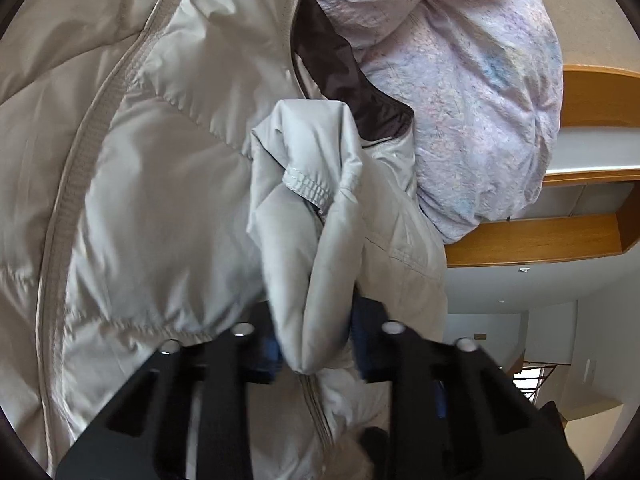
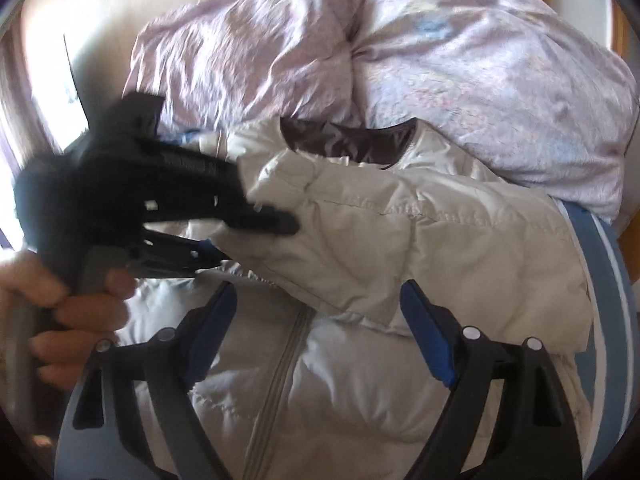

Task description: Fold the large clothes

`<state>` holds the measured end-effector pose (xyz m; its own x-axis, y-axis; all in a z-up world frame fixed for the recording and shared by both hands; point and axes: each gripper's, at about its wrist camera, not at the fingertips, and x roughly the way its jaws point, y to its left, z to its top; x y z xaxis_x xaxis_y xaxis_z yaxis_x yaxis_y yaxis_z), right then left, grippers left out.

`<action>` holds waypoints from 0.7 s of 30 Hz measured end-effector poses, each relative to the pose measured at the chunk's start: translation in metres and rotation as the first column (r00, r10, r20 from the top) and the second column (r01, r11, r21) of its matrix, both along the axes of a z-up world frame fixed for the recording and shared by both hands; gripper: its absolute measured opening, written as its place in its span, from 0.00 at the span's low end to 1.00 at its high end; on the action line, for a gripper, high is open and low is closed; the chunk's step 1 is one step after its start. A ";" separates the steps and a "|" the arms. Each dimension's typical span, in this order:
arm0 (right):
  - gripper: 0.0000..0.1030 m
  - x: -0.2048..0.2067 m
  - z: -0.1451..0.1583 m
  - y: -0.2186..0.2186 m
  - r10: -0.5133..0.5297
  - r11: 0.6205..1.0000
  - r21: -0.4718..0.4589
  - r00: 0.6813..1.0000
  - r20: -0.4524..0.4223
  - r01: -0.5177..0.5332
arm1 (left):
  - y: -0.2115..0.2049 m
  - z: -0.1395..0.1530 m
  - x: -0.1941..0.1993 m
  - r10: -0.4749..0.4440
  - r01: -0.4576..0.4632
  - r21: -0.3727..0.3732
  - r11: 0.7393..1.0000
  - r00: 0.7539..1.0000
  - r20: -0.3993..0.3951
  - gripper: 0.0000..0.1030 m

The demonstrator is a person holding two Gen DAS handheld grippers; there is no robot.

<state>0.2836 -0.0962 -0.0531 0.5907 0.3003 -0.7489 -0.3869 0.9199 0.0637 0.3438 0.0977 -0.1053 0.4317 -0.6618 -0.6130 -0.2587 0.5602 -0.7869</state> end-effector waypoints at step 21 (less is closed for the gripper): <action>0.53 0.072 -0.058 -0.076 -0.391 0.904 -0.228 0.915 -0.098 0.362 | 0.022 0.008 -0.010 0.044 -0.053 0.263 0.963 0.998 0.040 0.30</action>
<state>0.3556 -0.1726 -0.1106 0.5161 -0.0893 -0.8518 -0.0099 0.9939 -0.1102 0.3341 0.1199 -0.0974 0.4825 -0.4565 -0.7475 -0.2664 0.7365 -0.6217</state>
